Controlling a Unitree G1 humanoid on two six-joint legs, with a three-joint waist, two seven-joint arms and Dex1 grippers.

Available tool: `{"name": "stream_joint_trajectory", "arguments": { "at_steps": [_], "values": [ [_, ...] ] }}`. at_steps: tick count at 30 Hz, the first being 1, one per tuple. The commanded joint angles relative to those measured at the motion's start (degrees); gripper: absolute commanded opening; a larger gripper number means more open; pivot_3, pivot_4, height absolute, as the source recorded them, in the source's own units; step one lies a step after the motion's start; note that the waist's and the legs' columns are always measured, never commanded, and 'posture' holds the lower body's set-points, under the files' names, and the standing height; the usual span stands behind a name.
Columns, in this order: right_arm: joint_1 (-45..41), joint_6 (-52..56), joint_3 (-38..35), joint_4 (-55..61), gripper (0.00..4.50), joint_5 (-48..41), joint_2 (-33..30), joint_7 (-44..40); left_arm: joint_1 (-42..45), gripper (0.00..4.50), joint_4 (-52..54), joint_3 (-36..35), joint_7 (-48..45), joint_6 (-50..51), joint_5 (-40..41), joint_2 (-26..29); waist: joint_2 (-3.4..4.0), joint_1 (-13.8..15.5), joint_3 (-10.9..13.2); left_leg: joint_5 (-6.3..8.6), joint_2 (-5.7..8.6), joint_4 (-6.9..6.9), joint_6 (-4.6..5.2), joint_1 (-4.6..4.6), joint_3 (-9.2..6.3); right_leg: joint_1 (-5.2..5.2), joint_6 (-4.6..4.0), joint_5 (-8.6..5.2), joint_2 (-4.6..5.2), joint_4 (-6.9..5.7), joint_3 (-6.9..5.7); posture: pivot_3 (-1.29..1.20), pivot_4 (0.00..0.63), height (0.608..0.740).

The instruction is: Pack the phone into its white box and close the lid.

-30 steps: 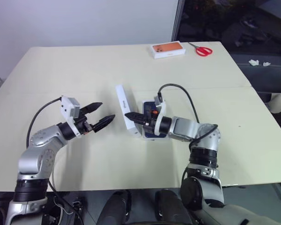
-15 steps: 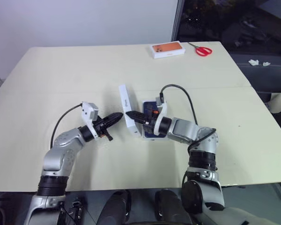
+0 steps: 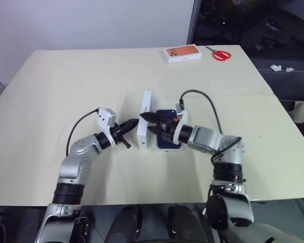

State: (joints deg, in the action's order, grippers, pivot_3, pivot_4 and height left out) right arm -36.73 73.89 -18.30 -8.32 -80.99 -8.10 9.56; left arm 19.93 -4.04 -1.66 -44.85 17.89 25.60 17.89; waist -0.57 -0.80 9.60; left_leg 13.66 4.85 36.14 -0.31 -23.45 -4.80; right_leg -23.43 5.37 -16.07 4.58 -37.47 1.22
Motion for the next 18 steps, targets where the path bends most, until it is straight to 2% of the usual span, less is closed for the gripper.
{"name": "stream_joint_trajectory", "arguments": {
  "at_steps": [1, 3, 5, 8, 13, 17, 18],
  "values": [
    [-0.87, -0.09, 2.19, 5.10, 4.47, 3.54, -7.25, -10.53, 0.78, 0.00, 1.38, -0.20, -0.08, -0.74, 0.31, -0.33, 0.00, -0.02, 0.00, 0.00, 0.00, -0.01, 0.01, 0.00, 0.00, 0.00, 0.00, 0.00, 0.00, 0.01, 0.00, 0.00, 0.150, 0.740],
    [-0.41, 0.70, 3.56, 6.77, 4.47, 5.39, -12.46, -16.35, 0.85, 0.00, 1.09, -0.01, -0.19, -0.92, 0.21, -0.64, -0.01, -0.07, 0.01, 0.02, -0.03, -0.03, 0.03, -0.01, 0.00, 0.01, 0.01, -0.01, -0.02, 0.07, -0.01, 0.00, 0.150, 0.740],
    [0.27, -2.34, 7.90, 9.11, 4.47, 12.27, -19.26, -23.69, 1.34, 0.00, 0.40, 0.56, -0.28, -1.33, -0.20, -1.27, -0.02, -0.07, 0.02, 0.02, -0.05, -0.03, 0.03, -0.01, 0.00, 0.02, 0.01, -0.01, -0.02, 0.09, -0.02, 0.00, 0.150, 0.740],
    [1.50, -15.80, 17.91, 9.92, 4.47, 29.51, -29.47, -34.85, 3.30, 0.00, -1.00, 1.72, -0.50, -1.37, -0.49, -2.86, -0.05, 0.02, 0.03, 0.02, -0.04, 0.04, 0.03, -0.02, 0.02, 0.08, 0.03, -0.01, -0.02, 0.12, -0.13, 0.00, 0.150, 0.740],
    [-0.26, -34.08, 23.64, 4.25, 4.47, 47.23, -33.13, -42.65, 5.12, 0.00, -1.77, 5.55, -2.29, -1.02, -2.22, -4.14, -0.12, -0.11, 0.07, 0.02, -0.06, 0.04, 0.02, -0.01, 0.04, 0.08, 0.07, -0.01, -0.04, 0.13, -0.14, 0.00, 0.150, 0.740],
    [1.22, -38.30, 27.04, 3.78, 4.47, 54.24, -32.91, -46.62, 4.90, 0.00, -1.03, 3.89, -2.32, 0.21, -1.19, -2.71, -0.17, -0.11, 0.10, 0.01, -0.08, 0.01, 0.01, -0.01, 0.03, 0.05, 0.07, -0.01, -0.04, 0.14, -0.11, 0.00, 0.150, 0.740],
    [1.69, -38.88, 27.28, 4.19, 4.24, 55.21, -32.52, -47.29, 4.82, 0.00, -0.86, 2.92, -2.22, 0.60, -0.77, -2.01, -0.17, -0.12, 0.10, 0.01, -0.10, 0.01, 0.01, -0.01, 0.02, 0.05, 0.07, 0.00, -0.04, 0.14, -0.11, 0.00, 0.150, 0.740]
  ]
}}
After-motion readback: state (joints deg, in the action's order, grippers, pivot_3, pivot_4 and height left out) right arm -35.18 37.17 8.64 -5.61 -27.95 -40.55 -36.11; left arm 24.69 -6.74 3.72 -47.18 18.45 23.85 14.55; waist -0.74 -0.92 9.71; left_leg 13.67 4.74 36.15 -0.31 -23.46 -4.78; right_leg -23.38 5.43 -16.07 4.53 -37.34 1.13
